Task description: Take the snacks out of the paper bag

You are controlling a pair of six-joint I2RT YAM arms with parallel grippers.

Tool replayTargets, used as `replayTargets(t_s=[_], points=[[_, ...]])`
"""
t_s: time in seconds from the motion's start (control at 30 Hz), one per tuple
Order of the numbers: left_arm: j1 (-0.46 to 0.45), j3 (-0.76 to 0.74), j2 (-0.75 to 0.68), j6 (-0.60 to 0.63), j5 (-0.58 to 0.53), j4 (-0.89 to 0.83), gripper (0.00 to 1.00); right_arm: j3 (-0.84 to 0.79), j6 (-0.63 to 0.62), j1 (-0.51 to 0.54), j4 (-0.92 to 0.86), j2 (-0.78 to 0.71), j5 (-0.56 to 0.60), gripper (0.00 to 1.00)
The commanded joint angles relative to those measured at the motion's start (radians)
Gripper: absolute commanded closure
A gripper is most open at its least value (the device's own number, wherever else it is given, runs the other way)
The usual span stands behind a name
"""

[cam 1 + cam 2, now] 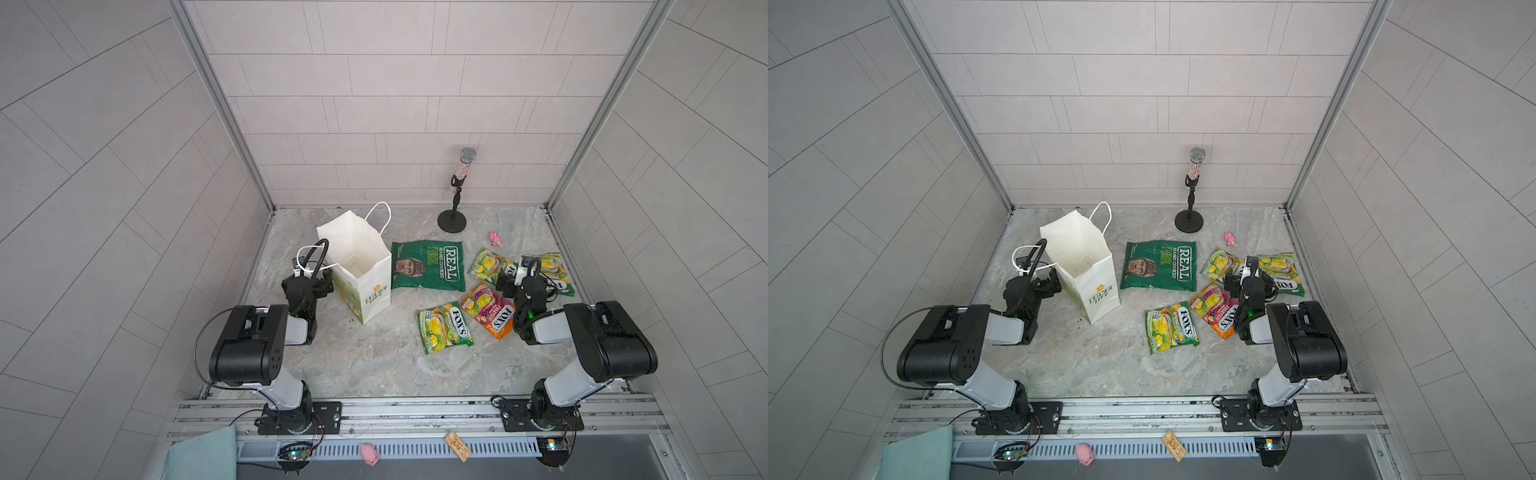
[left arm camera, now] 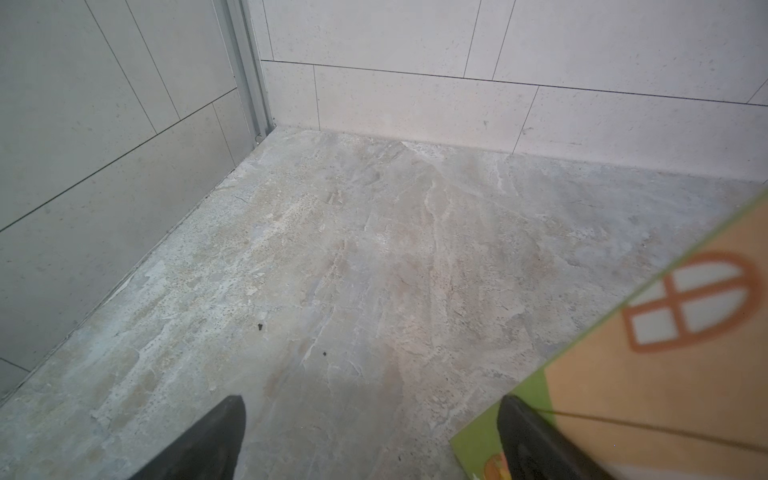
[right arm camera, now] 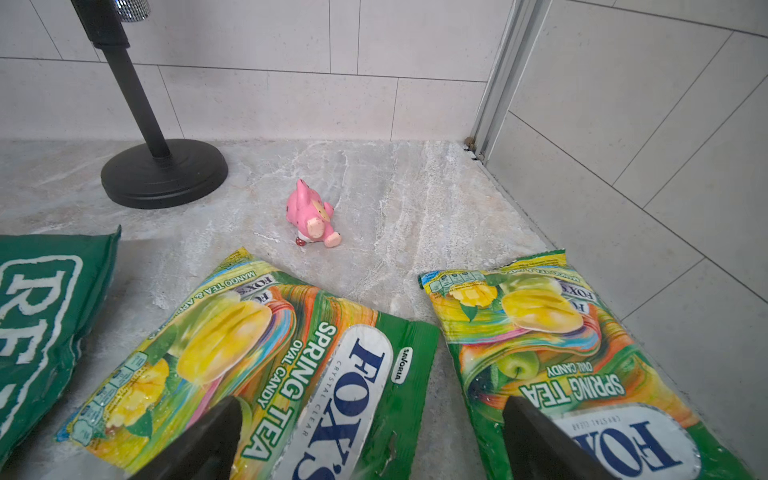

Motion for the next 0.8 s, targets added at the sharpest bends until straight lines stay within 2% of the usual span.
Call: replayTargets(t_s=[0.0,0.77], points=[[0.004,0.007,-0.013,0.0,0.0,0.003,0.0,0.006,-0.019,0.006,-0.002,-0.009,0.022,0.01],[0.001,0.021,-0.009,0.013,0.013,-0.02,0.0,0.004,-0.019,0.008,0.004,-0.008,0.022,0.01]])
